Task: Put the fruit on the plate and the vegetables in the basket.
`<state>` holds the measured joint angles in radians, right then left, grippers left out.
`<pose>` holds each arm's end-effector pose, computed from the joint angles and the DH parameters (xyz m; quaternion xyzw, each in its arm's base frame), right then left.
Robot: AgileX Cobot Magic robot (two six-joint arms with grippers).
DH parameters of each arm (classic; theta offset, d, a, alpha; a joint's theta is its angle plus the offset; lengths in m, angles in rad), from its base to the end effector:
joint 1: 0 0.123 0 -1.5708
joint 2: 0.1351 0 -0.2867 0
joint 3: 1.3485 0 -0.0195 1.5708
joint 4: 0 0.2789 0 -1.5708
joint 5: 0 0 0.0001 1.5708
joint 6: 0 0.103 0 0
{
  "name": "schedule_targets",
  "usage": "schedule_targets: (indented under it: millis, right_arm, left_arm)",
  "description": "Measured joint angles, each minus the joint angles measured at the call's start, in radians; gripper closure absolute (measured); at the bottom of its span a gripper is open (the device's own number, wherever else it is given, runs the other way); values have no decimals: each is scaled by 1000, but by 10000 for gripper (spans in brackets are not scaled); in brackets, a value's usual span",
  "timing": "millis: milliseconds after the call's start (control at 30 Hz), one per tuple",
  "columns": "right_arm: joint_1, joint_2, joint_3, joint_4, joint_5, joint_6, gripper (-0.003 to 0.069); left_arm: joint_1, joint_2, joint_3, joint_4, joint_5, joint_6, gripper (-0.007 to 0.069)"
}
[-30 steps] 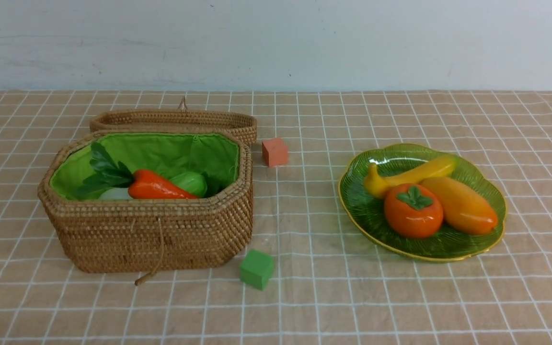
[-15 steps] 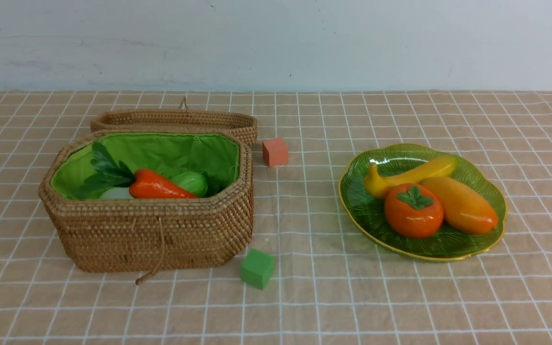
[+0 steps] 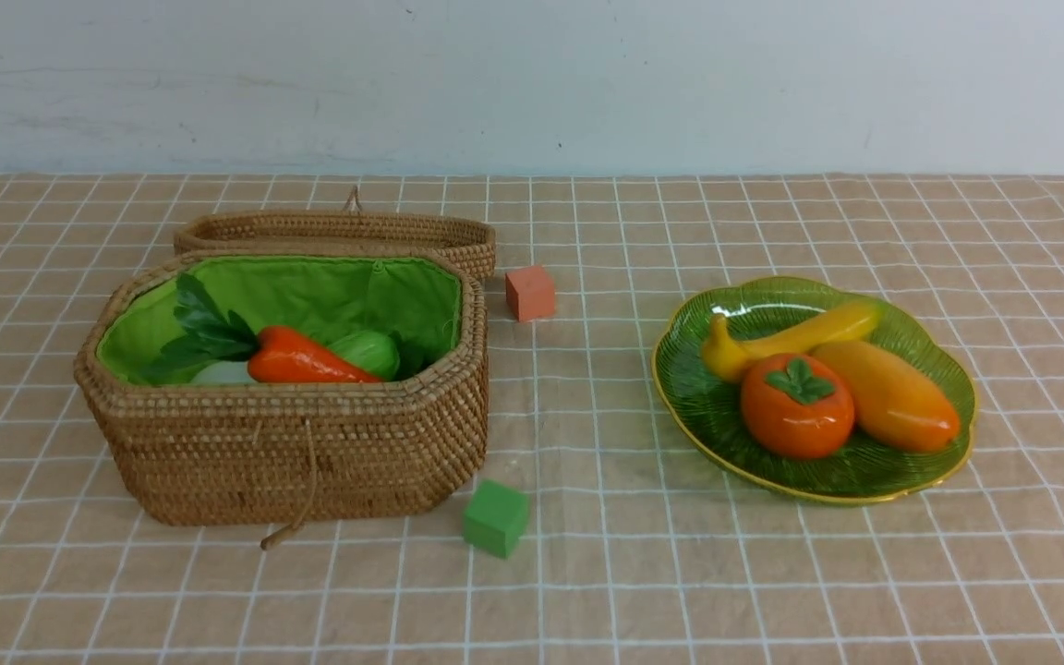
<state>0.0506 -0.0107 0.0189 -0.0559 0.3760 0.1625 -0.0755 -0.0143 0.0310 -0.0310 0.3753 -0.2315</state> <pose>0.0905 0.0025 0.1698 0.0302 0.8032 0.0396 0.5936 0.0901 -0.0080 0.1657 -0.0711 0.8031 -0.1034 0.5825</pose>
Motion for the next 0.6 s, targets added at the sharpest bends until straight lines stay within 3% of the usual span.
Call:
schedule_targets:
  millis: [600]
  right_arm:
    - [0, 0, 0, 0, 0, 0, 606]
  left_arm:
    - [0, 0, 0, 0, 0, 0, 638]
